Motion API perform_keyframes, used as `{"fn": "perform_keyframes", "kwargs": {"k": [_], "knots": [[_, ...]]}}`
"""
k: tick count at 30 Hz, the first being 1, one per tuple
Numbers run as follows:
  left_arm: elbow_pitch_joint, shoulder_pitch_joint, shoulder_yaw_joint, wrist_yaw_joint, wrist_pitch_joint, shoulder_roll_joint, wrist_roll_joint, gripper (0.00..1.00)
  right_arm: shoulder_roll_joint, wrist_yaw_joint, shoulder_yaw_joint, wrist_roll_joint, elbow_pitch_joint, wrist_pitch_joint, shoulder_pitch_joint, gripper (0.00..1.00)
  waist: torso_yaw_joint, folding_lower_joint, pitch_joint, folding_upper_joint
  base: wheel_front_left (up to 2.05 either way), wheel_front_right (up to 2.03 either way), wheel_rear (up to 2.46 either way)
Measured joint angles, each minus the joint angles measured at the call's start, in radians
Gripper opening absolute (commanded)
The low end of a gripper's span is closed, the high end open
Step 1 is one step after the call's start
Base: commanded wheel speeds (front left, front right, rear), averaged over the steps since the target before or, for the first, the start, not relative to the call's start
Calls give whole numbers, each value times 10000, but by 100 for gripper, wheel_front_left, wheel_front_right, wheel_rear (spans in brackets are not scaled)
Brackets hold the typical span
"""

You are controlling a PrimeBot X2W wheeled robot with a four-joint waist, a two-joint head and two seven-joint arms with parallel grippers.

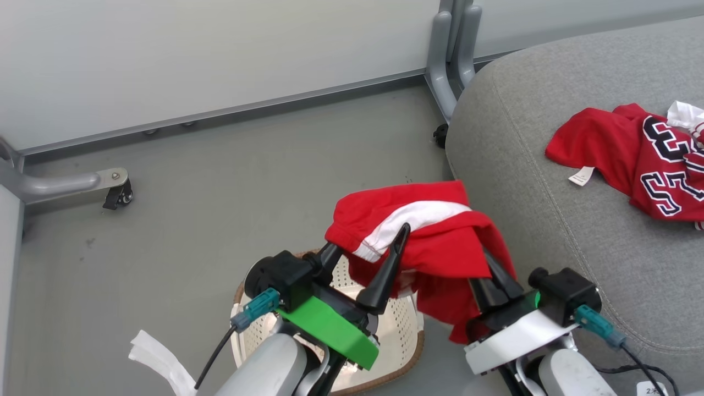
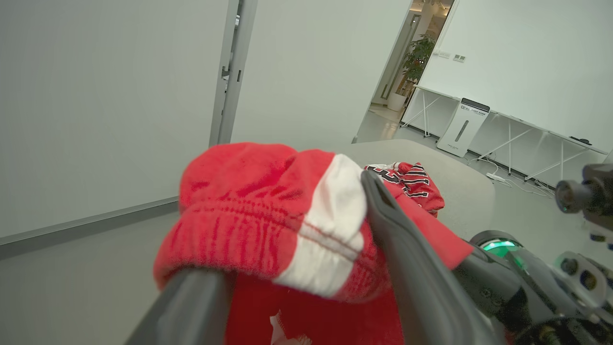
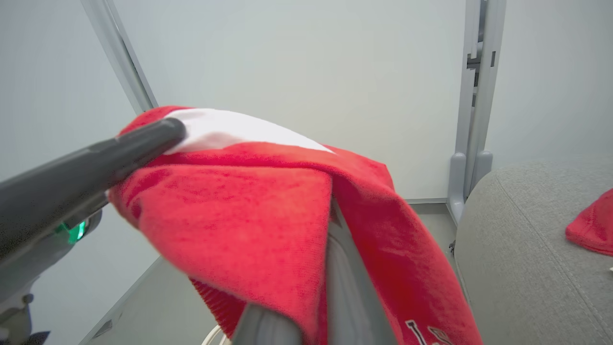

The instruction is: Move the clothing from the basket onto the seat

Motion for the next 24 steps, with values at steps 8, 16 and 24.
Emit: {"fn": "perform_keyframes", "kwargs": {"k": [8,16,24], "knots": [[-17,179,-46,0,0,240,276,100,8,0,-756,539,-447,0,-111,0,-74,0,87,0,0,0,0],[-299,306,180,0,-2,527,1175,100,10,0,-1103,485,-800,0,-119,0,-231,1,240,0,0,0,0],[-462,602,495,0,0,721,1810,100,10,0,-1465,366,-1193,0,207,0,-650,0,368,0,0,0,0]]}}
